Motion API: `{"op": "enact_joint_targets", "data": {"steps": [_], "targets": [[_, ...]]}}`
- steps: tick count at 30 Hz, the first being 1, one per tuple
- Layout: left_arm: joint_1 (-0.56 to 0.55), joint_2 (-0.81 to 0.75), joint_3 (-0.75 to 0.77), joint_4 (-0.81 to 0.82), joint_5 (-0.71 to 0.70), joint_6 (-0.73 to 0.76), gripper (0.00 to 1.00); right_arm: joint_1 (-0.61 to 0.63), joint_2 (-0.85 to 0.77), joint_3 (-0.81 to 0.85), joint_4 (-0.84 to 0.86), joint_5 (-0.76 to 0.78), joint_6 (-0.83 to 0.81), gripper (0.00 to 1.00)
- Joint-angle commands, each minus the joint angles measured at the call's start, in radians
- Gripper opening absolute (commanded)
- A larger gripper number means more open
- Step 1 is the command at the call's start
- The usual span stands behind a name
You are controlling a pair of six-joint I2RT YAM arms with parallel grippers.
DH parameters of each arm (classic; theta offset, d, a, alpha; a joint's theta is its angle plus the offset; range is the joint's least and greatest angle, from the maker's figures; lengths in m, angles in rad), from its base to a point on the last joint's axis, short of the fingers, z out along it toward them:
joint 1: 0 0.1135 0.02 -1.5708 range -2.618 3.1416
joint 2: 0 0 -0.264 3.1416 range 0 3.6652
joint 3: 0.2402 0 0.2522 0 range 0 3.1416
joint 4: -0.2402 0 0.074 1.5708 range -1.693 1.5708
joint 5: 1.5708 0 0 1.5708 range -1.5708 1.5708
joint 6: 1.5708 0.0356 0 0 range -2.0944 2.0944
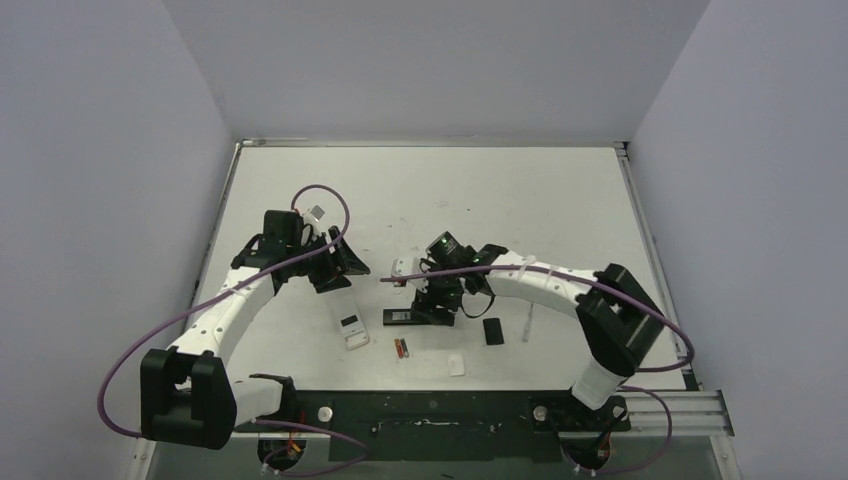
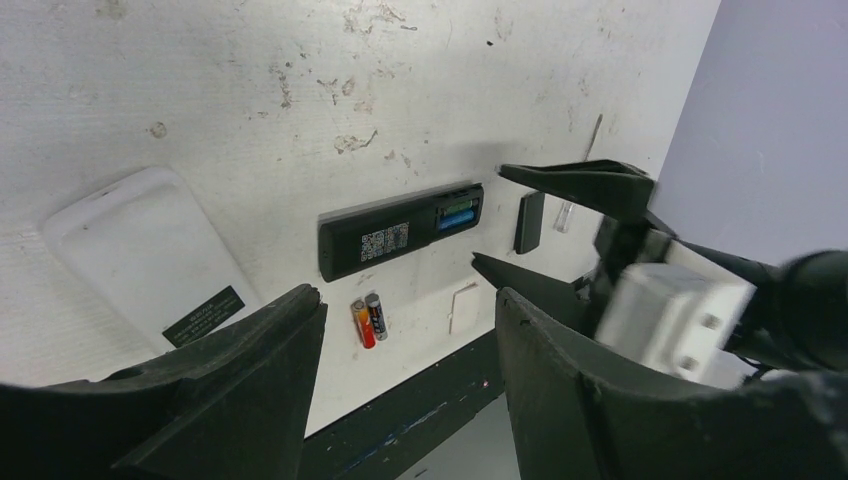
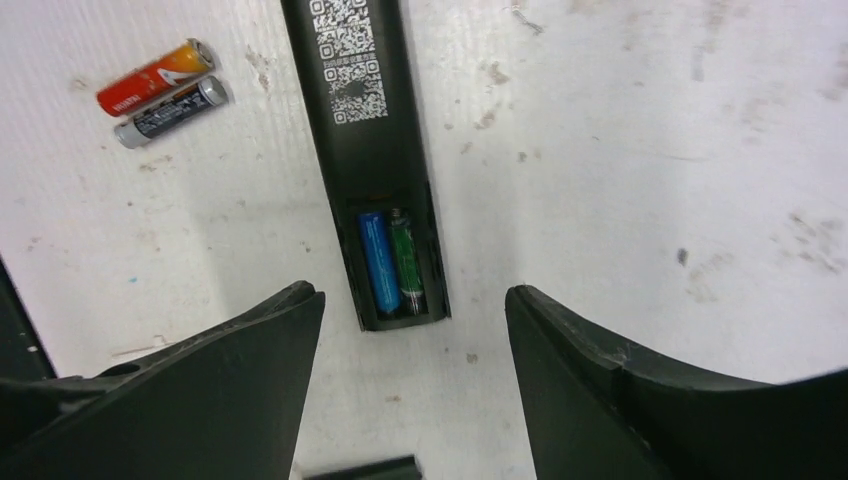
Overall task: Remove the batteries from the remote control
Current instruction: Place the remote control at the center of the board, then pick up the screwdriver from the center of the board.
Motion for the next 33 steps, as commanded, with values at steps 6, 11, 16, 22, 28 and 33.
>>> {"op": "enact_joint_targets", "data": {"steps": [6, 11, 16, 22, 28, 33], "targets": [[0.006, 0.008, -0.001, 0.122, 0.009, -0.05, 0.6, -0.076, -0.504, -0.296, 0.271, 0.653, 0.703, 0.89], [-0.002, 0.024, -0.006, 0.142, 0.004, -0.059, 0.6, -0.165, -0.629, -0.336, -0.043, 0.886, 1.268, 0.92], [-0.007, 0.035, -0.009, 0.165, 0.016, -0.072, 0.59, -0.178, -0.672, -0.415, -0.194, 0.82, 1.558, 0.9], [-0.009, 0.032, -0.016, 0.158, 0.018, -0.07, 0.59, -0.178, -0.702, -0.492, -0.214, 0.81, 1.699, 0.79], [-0.01, 0.032, -0.027, 0.155, 0.019, -0.066, 0.59, -0.179, -0.617, -0.506, -0.231, 0.789, 1.678, 0.68], [-0.009, 0.034, -0.025, 0.159, 0.022, -0.068, 0.59, -0.179, -0.587, -0.544, -0.172, 0.751, 1.657, 0.57]]}}
